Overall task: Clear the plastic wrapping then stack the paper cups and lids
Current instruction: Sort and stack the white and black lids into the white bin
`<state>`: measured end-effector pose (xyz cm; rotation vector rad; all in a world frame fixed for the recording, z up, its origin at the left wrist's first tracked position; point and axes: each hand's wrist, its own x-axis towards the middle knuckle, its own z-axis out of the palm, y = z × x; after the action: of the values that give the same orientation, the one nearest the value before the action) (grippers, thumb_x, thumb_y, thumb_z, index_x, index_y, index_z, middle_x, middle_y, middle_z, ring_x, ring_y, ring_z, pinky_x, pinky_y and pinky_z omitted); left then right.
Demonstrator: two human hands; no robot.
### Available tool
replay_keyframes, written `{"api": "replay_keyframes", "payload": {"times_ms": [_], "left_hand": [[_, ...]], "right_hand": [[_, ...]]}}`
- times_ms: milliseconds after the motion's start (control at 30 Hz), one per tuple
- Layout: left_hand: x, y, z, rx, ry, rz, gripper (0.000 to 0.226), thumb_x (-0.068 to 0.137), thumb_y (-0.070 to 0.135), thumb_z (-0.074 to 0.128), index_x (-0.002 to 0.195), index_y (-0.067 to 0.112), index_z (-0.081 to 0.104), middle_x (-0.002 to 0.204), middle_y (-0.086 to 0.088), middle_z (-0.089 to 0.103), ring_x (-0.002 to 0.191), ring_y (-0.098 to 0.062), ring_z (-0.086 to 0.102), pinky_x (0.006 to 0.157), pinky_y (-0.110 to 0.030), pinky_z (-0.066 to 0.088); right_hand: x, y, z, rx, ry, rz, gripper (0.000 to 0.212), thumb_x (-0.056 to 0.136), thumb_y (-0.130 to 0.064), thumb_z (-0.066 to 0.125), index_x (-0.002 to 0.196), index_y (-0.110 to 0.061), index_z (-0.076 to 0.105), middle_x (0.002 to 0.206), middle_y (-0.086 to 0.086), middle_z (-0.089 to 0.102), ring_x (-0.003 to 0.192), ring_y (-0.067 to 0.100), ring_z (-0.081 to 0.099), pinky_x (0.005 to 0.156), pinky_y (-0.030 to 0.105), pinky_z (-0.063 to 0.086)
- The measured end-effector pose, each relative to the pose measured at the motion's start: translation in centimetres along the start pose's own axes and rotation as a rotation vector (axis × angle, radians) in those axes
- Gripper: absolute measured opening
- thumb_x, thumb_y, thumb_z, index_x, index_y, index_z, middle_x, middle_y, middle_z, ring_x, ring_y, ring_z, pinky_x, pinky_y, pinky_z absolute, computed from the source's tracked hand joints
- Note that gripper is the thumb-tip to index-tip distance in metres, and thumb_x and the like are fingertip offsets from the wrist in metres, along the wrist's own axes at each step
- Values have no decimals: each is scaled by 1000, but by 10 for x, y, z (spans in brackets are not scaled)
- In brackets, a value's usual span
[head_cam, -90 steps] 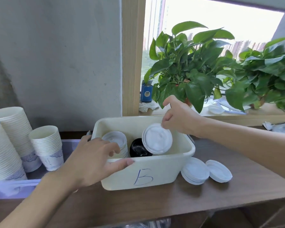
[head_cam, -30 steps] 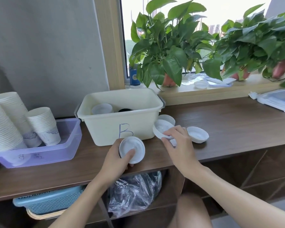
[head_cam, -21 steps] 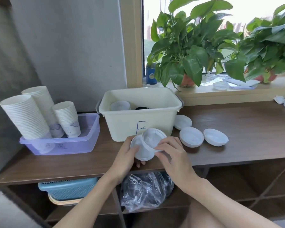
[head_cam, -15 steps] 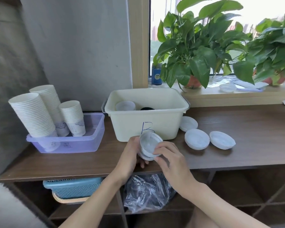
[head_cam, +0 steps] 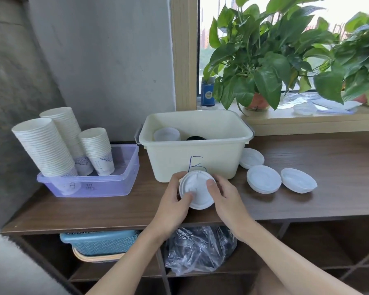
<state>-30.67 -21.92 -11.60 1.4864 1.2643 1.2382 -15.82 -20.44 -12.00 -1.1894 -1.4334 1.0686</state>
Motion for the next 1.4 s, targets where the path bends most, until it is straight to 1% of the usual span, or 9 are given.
{"api": "replay_keyframes", "payload": {"times_ms": [133, 300, 533, 767, 900, 1033, 1133, 1267, 1400], "left_hand": [[2, -5, 2, -2, -5, 19, 23, 99, 18, 54, 122, 24, 52, 109, 13, 65, 94, 11, 60, 78, -5, 43], [4, -11, 3, 8, 55, 100, 29, 94, 37, 55, 116, 21, 65, 105, 10, 73, 99, -2, 66, 82, -13, 48], [6, -18, 3, -55, 94, 131, 23, 86, 27, 60, 106, 15, 62, 92, 6, 71, 84, -3, 64, 73, -13, 47], [4, -16, 9, -27, 132, 174, 10, 84, 23, 62, 91, 18, 57, 82, 5, 64, 72, 3, 57, 67, -10, 43], [3, -14, 11, 13, 146, 169, 21, 91, 1, 63, 86, 19, 54, 77, 8, 61, 68, 5, 54, 65, -9, 41], [3, -15, 11, 20, 112, 166, 7, 88, 21, 62, 93, 21, 56, 79, 16, 66, 73, 4, 59, 68, -10, 43], [0, -14, 10, 49, 60, 173, 24, 92, 30, 60, 114, 22, 60, 99, 17, 70, 95, 1, 64, 80, -11, 46], [0, -14, 10, 7, 118, 169, 20, 90, 23, 59, 109, 19, 67, 99, 8, 74, 95, -5, 67, 81, -15, 48], [3, -15, 7, -47, 227, 85, 15, 94, 4, 60, 101, 15, 67, 91, 6, 72, 83, -4, 63, 74, -13, 46]], "right_hand": [[3, 0, 3, 6, 10, -26, 17, 100, -22, 50, 100, -18, 66, 90, 2, 68, 75, 1, 56, 67, 14, 43], [0, 0, 8, -9, 43, -84, 16, 97, -16, 53, 109, -19, 63, 98, -9, 68, 88, -2, 61, 72, 6, 43], [-5, -5, 7, -4, -23, -123, 18, 99, -15, 51, 106, -28, 61, 99, -16, 68, 89, -12, 59, 73, 2, 40], [-2, 1, 8, -46, 14, -127, 19, 97, -11, 52, 105, -26, 61, 98, -13, 68, 88, -9, 59, 72, 4, 41], [0, 4, 11, -85, 66, -128, 20, 95, -8, 53, 98, -25, 60, 90, -15, 65, 81, -12, 57, 67, 3, 39], [3, 6, 11, -104, 101, -124, 18, 95, -7, 52, 97, -22, 61, 88, -14, 65, 80, -12, 56, 66, 2, 38], [4, 7, 11, -139, 101, -141, 21, 94, -6, 53, 103, -22, 63, 95, -14, 65, 86, -8, 57, 70, 1, 38], [5, 12, 15, -221, 85, -172, 20, 93, -9, 56, 109, -16, 64, 103, -5, 66, 94, 8, 58, 76, 3, 38], [3, 12, 11, -158, -18, -165, 23, 96, -25, 56, 117, -19, 62, 108, -9, 67, 101, 2, 60, 83, 13, 43]]}}
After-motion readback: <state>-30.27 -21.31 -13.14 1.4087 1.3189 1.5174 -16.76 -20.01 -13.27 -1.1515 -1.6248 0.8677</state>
